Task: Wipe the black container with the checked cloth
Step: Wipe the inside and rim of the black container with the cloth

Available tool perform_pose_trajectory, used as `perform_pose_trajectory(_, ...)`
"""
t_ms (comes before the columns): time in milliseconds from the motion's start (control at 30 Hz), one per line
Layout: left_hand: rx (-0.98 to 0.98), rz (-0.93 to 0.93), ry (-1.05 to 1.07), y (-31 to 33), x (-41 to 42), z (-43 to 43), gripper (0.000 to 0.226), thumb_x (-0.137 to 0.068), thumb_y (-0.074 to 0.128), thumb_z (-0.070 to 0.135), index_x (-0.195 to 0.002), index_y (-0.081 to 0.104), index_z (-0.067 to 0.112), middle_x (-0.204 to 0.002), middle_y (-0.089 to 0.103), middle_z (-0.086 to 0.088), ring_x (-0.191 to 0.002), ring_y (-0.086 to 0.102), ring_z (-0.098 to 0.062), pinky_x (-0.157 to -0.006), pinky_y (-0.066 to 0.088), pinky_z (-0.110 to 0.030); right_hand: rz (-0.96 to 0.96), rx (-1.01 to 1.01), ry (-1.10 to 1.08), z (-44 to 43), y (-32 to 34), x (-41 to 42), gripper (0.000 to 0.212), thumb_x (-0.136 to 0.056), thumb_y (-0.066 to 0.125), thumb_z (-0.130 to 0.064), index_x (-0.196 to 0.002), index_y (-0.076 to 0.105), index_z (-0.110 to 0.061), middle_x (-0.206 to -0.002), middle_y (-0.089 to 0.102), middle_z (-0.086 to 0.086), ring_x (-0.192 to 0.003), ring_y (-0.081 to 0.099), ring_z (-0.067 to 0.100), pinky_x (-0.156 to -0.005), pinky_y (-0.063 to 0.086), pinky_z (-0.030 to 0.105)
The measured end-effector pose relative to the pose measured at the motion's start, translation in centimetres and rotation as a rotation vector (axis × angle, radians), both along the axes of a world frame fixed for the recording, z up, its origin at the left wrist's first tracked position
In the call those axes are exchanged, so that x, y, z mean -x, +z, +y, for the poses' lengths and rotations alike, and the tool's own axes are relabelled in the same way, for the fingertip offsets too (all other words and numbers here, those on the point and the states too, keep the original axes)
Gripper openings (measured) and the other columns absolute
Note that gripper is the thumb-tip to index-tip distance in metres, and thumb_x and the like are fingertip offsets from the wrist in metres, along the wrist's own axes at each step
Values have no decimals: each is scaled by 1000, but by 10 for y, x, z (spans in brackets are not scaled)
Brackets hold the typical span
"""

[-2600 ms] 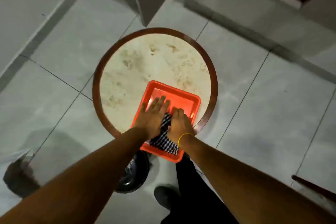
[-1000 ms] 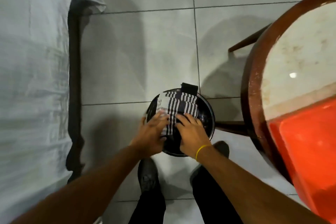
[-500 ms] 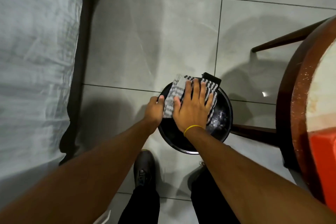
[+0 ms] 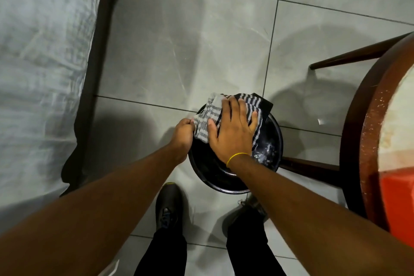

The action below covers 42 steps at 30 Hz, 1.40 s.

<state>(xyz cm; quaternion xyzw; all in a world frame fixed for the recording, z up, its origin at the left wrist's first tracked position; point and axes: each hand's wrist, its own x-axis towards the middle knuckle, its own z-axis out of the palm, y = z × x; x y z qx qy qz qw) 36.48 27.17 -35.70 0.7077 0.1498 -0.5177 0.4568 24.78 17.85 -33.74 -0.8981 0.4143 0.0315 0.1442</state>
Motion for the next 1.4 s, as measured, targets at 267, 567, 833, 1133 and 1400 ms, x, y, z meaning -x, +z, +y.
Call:
perform_pose_trajectory(267,57,266,140,1,-3,-2,54,-95,36,23,-78,87,13,-92,83,-17,-77,81,-29,-57,63,-32,-36,30,606,-12,-7,50,82,-106,40,-65,-175,25,-23,-183,24,4,-171,20,32,-132,15,69)
perform_pose_trajectory(567,27,288,-34,-8,-5,5,78,-102,32,65,-98,85,9,-103,82,-18,-95,80,-31,-81,61,-36,-17,-96,1298,-13,-10,93,76,-107,46,-56,-174,27,-27,-185,20,3,-174,6,29,-137,-9,63)
perform_pose_trajectory(833,-46,242,-156,-16,-17,13,71,-99,30,60,-113,76,9,-109,79,-22,-98,76,-33,-93,55,-43,-81,-101,1198,-7,-14,81,73,-107,45,-58,-172,33,-29,-183,26,1,-174,13,26,-137,7,63)
perform_pose_trajectory(1133,34,311,-67,-16,-13,10,69,-97,27,59,-102,79,14,-94,82,-13,-77,79,-26,-63,60,-29,-65,35,294,1,-2,12,75,-100,47,-67,-164,46,-27,-172,45,4,-164,35,32,-132,17,64)
perform_pose_trajectory(1400,-159,-77,152,-7,3,-25,51,-77,56,56,-83,80,11,-76,82,-4,-83,76,-32,-74,60,-39,-28,10,-314,1,2,-14,74,-101,48,-62,-163,46,-22,-170,45,7,-167,29,30,-134,17,62)
